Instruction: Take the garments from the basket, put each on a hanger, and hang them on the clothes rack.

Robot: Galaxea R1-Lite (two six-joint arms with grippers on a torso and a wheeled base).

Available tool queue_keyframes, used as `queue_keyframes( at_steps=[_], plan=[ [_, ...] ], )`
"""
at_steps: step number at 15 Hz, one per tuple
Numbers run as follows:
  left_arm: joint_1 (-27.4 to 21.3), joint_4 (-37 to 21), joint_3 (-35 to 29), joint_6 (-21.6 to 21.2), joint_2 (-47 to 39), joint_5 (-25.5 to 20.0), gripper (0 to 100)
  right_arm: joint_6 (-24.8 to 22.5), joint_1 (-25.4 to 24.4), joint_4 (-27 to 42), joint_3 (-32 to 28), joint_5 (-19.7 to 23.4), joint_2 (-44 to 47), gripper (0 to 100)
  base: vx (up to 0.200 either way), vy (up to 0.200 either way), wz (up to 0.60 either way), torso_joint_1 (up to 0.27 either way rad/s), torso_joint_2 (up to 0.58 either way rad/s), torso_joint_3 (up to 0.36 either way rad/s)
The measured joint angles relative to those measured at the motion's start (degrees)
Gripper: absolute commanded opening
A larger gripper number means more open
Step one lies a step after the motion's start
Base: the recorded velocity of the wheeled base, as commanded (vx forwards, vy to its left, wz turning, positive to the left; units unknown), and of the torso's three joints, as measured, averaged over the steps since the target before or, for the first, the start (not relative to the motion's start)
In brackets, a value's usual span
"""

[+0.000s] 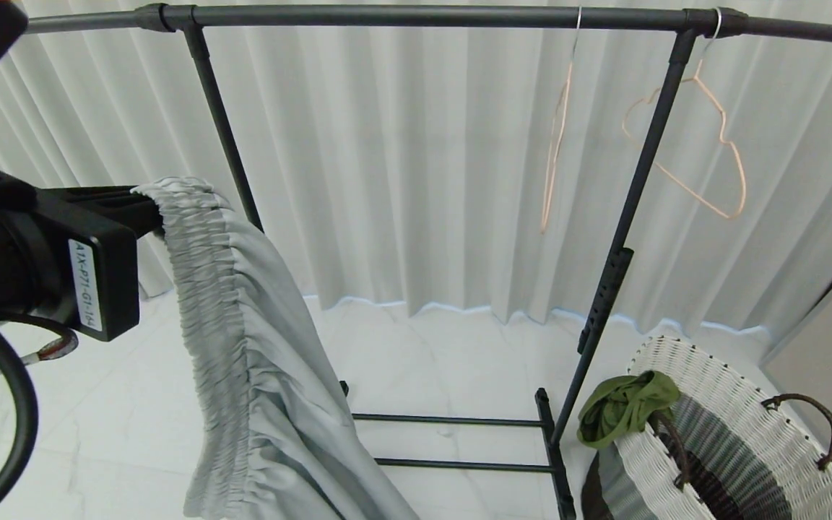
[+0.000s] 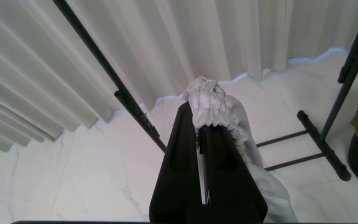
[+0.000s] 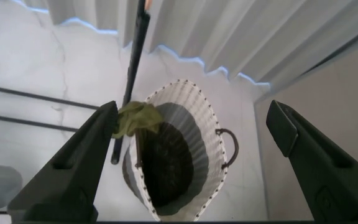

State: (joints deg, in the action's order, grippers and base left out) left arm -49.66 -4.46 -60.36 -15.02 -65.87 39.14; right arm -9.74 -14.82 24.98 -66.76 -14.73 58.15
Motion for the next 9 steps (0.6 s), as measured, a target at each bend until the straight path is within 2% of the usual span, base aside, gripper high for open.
queue_keyframes(
  at_steps=[9],
  plan=[
    [-0.09, 0.06, -0.22, 0.07, 0.66, -0.12, 0, -0.07, 0.13, -1.17, 0.17, 0.96, 1.88, 100, 0.000, 0.000, 0.00, 0.221, -0.50, -0.280]
  ],
)
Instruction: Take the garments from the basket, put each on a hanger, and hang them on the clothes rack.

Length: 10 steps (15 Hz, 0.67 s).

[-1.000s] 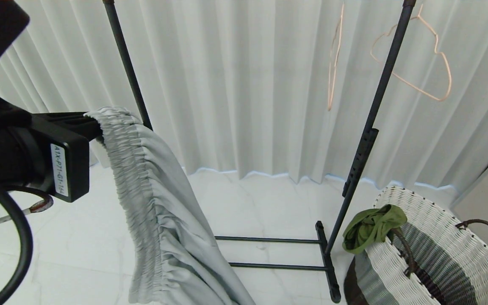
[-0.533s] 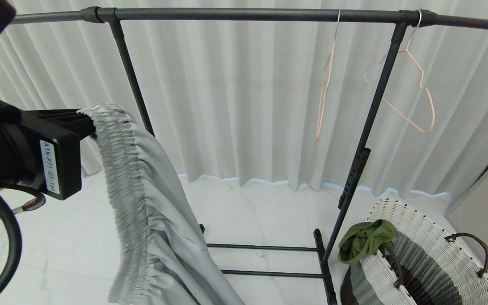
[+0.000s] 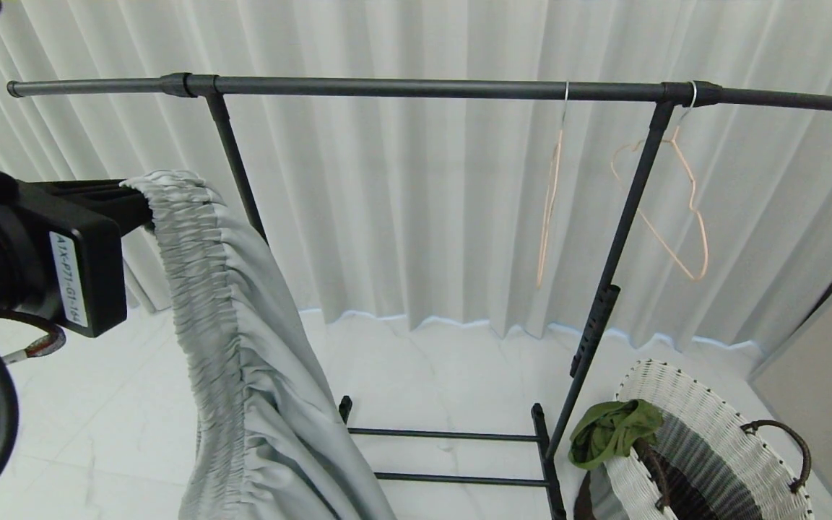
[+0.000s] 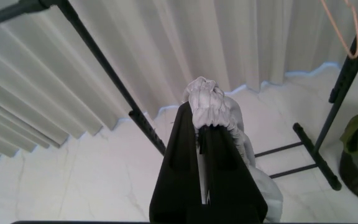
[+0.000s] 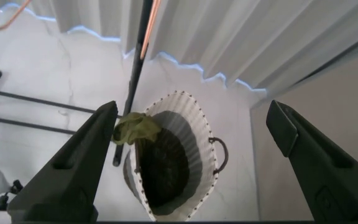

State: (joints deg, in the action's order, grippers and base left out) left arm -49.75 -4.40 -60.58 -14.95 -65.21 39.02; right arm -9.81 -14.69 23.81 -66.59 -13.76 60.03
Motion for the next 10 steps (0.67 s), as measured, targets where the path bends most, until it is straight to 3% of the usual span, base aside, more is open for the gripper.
queue_keyframes(
  at_steps=[3, 10],
  plan=[
    [0.04, 0.09, 0.07, 0.00, -0.04, 0.06, 0, 0.02, 1.24, -4.95, 0.57, 0.27, 1.27, 100, 0.000, 0.000, 0.00, 0.224, -0.47, -0.256],
    [1.93, -0.02, 0.41, 0.00, -0.59, 0.09, 0, 0.07, 1.72, -10.09, 6.45, 1.73, 2.43, 100, 0.200, 0.000, 0.00, 0.034, -0.06, -0.034]
  ],
)
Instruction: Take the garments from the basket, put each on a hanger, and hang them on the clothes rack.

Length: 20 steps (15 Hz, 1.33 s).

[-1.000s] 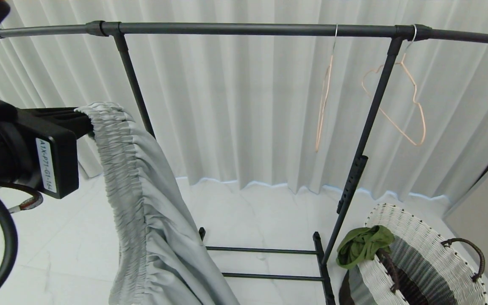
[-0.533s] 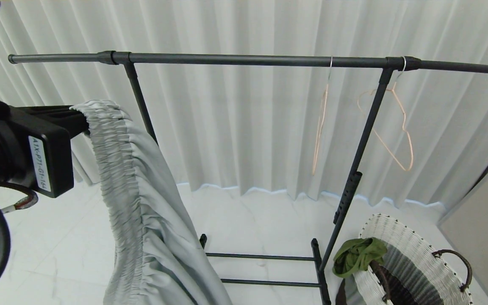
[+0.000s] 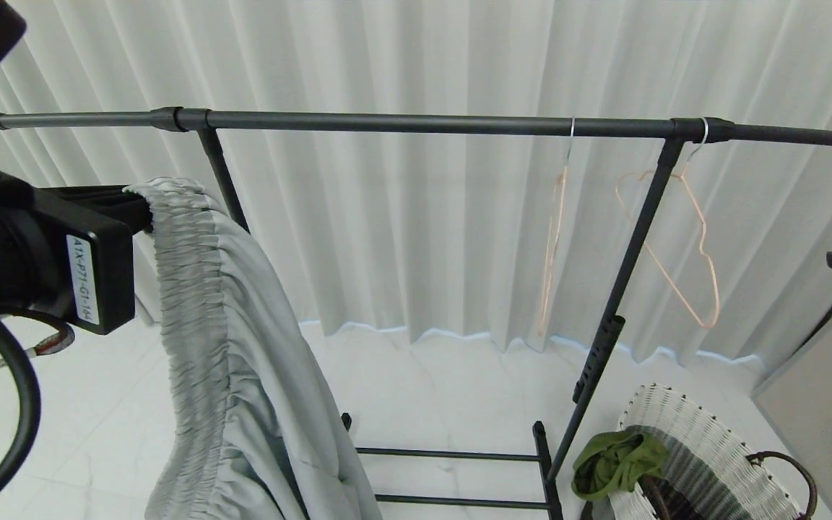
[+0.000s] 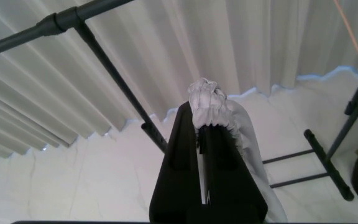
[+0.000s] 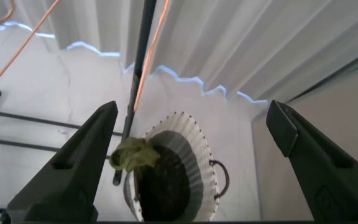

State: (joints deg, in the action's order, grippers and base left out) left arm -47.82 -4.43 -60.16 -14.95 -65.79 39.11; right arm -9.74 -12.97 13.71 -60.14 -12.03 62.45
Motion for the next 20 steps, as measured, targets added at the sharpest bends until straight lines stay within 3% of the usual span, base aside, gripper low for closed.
queue_keyframes(
  at_steps=[5, 15, 20],
  plan=[
    [0.00, 0.02, 0.05, 0.00, -0.27, -0.07, 0, 1.65, -0.01, 0.13, 1.56, 3.08, 0.33, 100, 0.200, 0.000, 0.00, 0.002, 0.00, 0.004],
    [0.00, 0.05, 0.05, 0.09, -0.61, 0.02, 0, 13.07, -0.04, -0.44, 2.04, 3.12, 12.04, 100, 0.000, 0.000, 0.00, 0.000, 0.00, 0.000],
    [0.00, 0.05, 0.07, 0.15, -0.44, 0.06, 0, 16.30, 0.11, -2.45, 0.20, 1.28, 19.10, 100, 0.000, 0.000, 0.00, 0.000, 0.00, 0.000]
  ],
)
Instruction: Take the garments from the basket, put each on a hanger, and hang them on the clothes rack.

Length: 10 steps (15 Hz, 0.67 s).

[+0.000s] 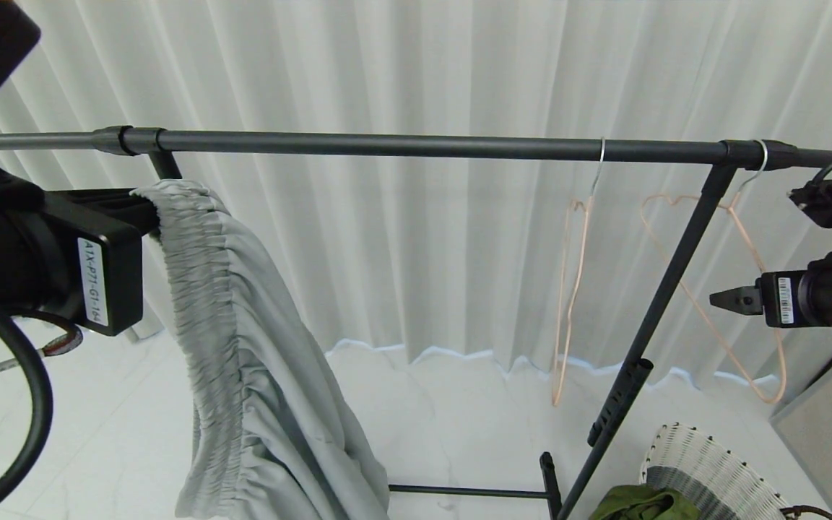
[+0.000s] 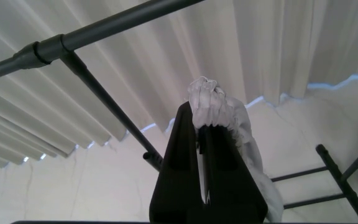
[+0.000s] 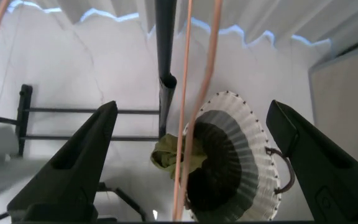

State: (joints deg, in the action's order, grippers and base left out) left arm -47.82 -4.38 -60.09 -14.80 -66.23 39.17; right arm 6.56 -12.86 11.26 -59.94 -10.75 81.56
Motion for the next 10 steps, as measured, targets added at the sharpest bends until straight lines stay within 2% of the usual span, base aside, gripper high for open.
queue_keyframes(
  at_steps=[6, 8, 9, 10],
  plan=[
    [0.01, -0.02, 0.04, 0.02, 0.11, 0.00, 0, 2.94, 0.66, -0.07, -4.00, -0.30, 6.51, 100, 0.000, 0.000, 0.00, 0.000, 0.00, 0.000],
    [0.00, -0.02, 0.04, 0.02, 0.13, 0.00, 0, 3.23, 0.88, -0.16, -4.30, -2.16, 7.97, 100, 0.000, 0.000, 0.00, 0.000, 0.00, 0.000],
    [0.00, 0.00, 0.04, 0.02, 0.13, 0.00, 0, 3.51, 0.90, -0.73, -4.34, -2.51, 8.58, 0, 0.000, 0.000, 0.00, 0.000, 0.00, 0.000],
    [-0.02, -0.02, 0.04, 0.02, 0.13, 0.00, 0, 3.67, 0.93, -1.12, -4.36, -2.60, 9.01, 0, 0.000, 0.000, 0.00, 0.000, 0.00, 0.000]
  ],
)
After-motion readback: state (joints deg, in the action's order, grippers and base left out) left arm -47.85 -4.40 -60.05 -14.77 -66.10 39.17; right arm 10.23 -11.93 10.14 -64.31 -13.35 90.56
